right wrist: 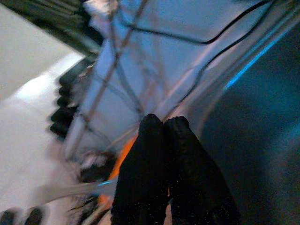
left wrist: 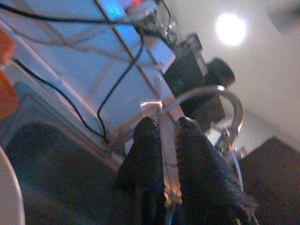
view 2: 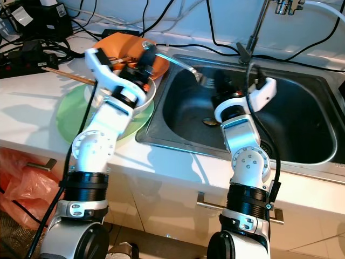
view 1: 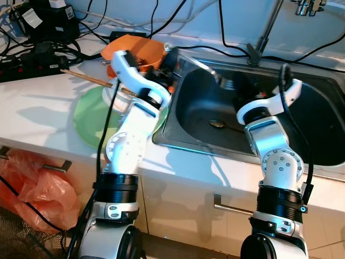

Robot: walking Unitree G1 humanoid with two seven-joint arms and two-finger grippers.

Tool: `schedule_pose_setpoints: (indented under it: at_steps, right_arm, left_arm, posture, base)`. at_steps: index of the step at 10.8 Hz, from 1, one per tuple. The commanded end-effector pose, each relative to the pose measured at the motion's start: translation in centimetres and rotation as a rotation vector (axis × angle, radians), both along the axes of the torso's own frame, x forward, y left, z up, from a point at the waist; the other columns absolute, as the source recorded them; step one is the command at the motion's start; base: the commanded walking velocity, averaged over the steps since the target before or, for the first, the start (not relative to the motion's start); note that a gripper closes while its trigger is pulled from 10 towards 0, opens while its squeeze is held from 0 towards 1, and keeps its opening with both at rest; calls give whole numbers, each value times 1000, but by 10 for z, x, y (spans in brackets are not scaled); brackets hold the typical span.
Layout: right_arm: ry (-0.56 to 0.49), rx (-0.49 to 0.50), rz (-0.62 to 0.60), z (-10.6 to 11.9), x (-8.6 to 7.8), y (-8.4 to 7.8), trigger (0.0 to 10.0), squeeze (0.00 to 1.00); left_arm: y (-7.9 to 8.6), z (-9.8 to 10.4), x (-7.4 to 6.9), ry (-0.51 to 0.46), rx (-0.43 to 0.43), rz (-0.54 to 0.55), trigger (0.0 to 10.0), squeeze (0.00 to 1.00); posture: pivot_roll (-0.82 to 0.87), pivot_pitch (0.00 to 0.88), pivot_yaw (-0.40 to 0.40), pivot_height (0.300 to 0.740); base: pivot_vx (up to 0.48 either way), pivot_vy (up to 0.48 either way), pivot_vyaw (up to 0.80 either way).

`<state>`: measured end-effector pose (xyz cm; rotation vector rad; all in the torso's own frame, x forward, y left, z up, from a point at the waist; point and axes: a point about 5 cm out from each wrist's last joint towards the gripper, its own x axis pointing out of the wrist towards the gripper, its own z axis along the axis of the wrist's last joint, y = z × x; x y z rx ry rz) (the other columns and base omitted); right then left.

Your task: Kitchen organization

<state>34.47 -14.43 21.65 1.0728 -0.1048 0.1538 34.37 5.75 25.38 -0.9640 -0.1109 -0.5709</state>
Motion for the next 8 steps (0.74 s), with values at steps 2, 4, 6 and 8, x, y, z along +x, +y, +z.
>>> schedule_pose_setpoints:
  at_steps: [2, 4, 6, 8]
  right_arm:
    - [17, 5, -59, 1, 4, -6, 0, 0]
    - [30, -36, -139, 0, 6, -17, 0, 0]
    - [58, -128, -223, -3, 9, -27, 0, 0]
    - [81, -264, -295, -8, 9, -37, 0, 0]
  left_arm:
    - [-17, -6, -8, -3, 40, -59, 10000, 1000]
    - [-10, -2, -12, -53, 163, -74, 10000, 1000]
    - [-2, 0, -19, -113, 336, -112, 10000, 1000]
    - [0, -8, -28, -140, 498, -176, 10000, 1000]
  posture:
    - [44, 59, -11, 740]
    - [50, 60, -11, 740]
    - [69, 65, -11, 740]
    - [83, 71, -12, 740]
  base:
    - [0, 0, 0]
    - [0, 0, 0]
    - [0, 0, 0]
    - [0, 0, 0]
